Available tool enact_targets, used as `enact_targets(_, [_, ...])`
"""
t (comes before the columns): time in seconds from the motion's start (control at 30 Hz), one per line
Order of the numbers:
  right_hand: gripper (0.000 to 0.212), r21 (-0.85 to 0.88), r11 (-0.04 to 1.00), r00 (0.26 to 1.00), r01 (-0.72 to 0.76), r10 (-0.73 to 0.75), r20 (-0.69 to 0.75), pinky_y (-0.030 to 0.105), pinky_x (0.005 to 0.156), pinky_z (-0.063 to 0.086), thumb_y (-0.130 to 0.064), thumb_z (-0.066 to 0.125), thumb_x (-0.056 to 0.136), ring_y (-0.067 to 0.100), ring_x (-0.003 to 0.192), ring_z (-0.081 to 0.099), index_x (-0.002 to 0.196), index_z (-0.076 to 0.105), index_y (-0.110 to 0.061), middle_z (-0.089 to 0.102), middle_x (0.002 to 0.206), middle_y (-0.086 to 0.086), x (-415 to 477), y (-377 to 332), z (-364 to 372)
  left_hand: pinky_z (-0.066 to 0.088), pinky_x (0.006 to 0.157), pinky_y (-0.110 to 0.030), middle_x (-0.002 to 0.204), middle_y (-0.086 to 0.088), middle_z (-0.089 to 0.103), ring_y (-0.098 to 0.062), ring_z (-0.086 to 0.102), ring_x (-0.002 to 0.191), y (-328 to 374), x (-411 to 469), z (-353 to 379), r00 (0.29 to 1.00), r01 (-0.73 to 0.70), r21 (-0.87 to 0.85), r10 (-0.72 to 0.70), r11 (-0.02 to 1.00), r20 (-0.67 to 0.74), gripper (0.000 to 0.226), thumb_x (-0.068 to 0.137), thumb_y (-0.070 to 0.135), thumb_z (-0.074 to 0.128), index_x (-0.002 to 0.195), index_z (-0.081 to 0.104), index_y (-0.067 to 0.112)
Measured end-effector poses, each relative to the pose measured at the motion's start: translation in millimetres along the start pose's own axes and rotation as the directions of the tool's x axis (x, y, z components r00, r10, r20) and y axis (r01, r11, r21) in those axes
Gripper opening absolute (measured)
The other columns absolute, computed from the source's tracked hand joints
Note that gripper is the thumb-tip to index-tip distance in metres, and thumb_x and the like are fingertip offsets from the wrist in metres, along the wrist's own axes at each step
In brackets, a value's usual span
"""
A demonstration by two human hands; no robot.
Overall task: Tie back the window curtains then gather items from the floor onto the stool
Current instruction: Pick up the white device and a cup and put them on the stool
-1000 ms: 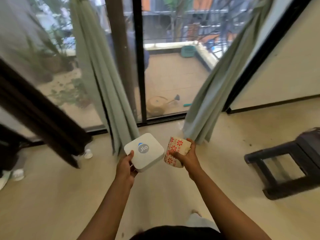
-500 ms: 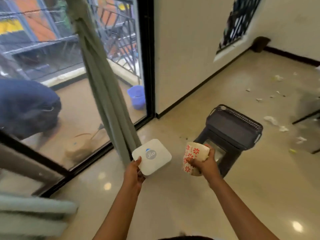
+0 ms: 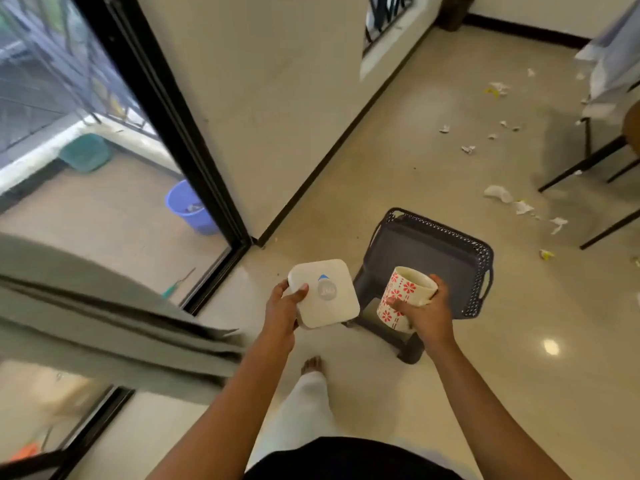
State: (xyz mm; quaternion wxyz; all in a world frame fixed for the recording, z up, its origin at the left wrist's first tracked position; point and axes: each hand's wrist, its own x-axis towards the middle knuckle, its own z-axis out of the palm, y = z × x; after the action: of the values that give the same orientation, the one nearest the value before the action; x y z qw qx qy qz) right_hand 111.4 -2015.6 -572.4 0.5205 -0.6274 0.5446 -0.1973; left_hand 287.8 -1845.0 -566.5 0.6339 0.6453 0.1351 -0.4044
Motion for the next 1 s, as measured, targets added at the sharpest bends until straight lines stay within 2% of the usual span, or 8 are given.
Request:
enact_targets(0.17, [0.092, -0.032, 0.999, 0.999, 0.0, -0.001, -0.035, 0.046, 0.086, 0.051, -0.016, 0.087, 0.062, 0.024, 0.108, 0.053, 0.136, 0.032, -0.021, 0.052, 0.125, 0.005, 44.9, -11.4, -6.1, 0.056, 0.082, -0.049, 0.126, -0.005, 0.057, -0.031, 0.057, 0.11, 29.2, 39.2, 49.0, 0.992, -0.09, 0.194, 0.071, 0.977, 0.1, 0.048, 0.088, 0.023, 0.066, 0.133, 0.048, 0.026])
enact_targets(0.37, [0.094, -0.093, 0.993, 0.997, -0.066, 0.062, -0.042, 0.042, 0.09, 0.049, -0.015, 0.087, 0.062, 0.028, 0.114, 0.053, 0.138, 0.032, -0.019, 0.052, 0.129, 0.008, 167.8, -12.3, -47.0, 0.057, 0.081, -0.038, 0.128, -0.006, 0.059, -0.025, 0.06, 0.104, 37.1, 121.6, 170.5, 0.981, -0.173, 0.462, 0.109, 0.87, 0.162, 0.047, 0.091, 0.028, 0.063, 0.136, 0.049, 0.023])
enact_targets(0.5, [0.095, -0.203, 0.979, 0.995, -0.001, 0.022, 0.098, 0.032, 0.087, 0.046, -0.012, 0.089, 0.057, 0.025, 0.111, 0.054, 0.136, 0.036, -0.018, 0.055, 0.125, 0.007, 254.5, -0.9, -72.4, 0.049, 0.062, -0.021, 0.121, -0.001, 0.059, -0.019, 0.057, 0.095, 15.0, 167.1, 243.3, 0.986, -0.154, 0.53, 0.099, 0.834, 0.13, 0.046, 0.094, 0.029, 0.059, 0.137, 0.047, 0.024])
enact_targets(0.57, [0.097, -0.292, 0.953, 0.97, 0.074, 0.0, 0.243, 0.033, 0.089, 0.046, -0.014, 0.09, 0.056, 0.026, 0.113, 0.054, 0.136, 0.035, -0.021, 0.054, 0.126, 0.006, 301.0, 4.8, -82.4, 0.047, 0.067, -0.024, 0.116, 0.0, 0.055, -0.019, 0.054, 0.095, -3.7, 183.6, 268.1, 0.995, -0.097, 0.535, 0.088, 0.839, 0.042, 0.046, 0.095, 0.027, 0.056, 0.139, 0.045, 0.025])
enact_targets(0.67, [0.1, -0.415, 0.882, 0.899, 0.221, -0.02, 0.437, 0.035, 0.09, 0.048, -0.025, 0.091, 0.052, 0.023, 0.112, 0.056, 0.135, 0.035, -0.027, 0.055, 0.127, 0.0, 350.0, 9.9, -96.0, 0.052, 0.082, -0.036, 0.123, -0.007, 0.061, -0.026, 0.06, 0.1, -48.4, 189.5, 285.1, 0.979, 0.028, 0.367, 0.049, 0.93, -0.198, 0.042, 0.093, 0.021, 0.06, 0.134, 0.052, 0.021])
enact_targets(0.77, [0.105, -0.452, 0.816, 0.805, 0.359, -0.026, 0.593, 0.039, 0.091, 0.049, -0.038, 0.09, 0.048, 0.019, 0.112, 0.056, 0.136, 0.032, -0.032, 0.054, 0.129, -0.005, 376.4, 10.5, -100.9, 0.053, 0.081, -0.039, 0.12, -0.014, 0.063, -0.028, 0.061, 0.098, -89.0, 181.0, 299.7, 0.9, 0.068, 0.04, -0.044, 0.997, -0.433, 0.034, 0.092, 0.011, 0.059, 0.126, 0.056, 0.016])
enact_targets(0.87, [0.104, -0.424, 0.786, 0.725, 0.449, -0.044, 0.687, 0.035, 0.09, 0.05, -0.041, 0.09, 0.048, 0.017, 0.113, 0.055, 0.134, 0.032, -0.033, 0.054, 0.128, -0.006, 389.6, 14.2, -94.7, 0.054, 0.079, -0.046, 0.121, -0.009, 0.059, -0.031, 0.058, 0.106, -107.9, 176.7, 320.8, 0.829, 0.023, -0.349, -0.213, 0.937, -0.517, 0.04, 0.096, 0.012, 0.055, 0.135, 0.048, 0.017])
enact_targets(1.0, [0.102, -0.364, 0.776, 0.668, 0.515, -0.098, 0.737, 0.033, 0.09, 0.049, -0.038, 0.089, 0.05, 0.017, 0.115, 0.054, 0.135, 0.033, -0.032, 0.051, 0.131, -0.007, 397.3, 22.3, -80.5, 0.051, 0.092, -0.05, 0.13, -0.007, 0.057, -0.028, 0.058, 0.111, -121.3, 186.7, 340.7, 0.761, -0.068, -0.372, -0.193, 0.926, -0.62, 0.042, 0.097, 0.013, 0.054, 0.138, 0.047, 0.02])
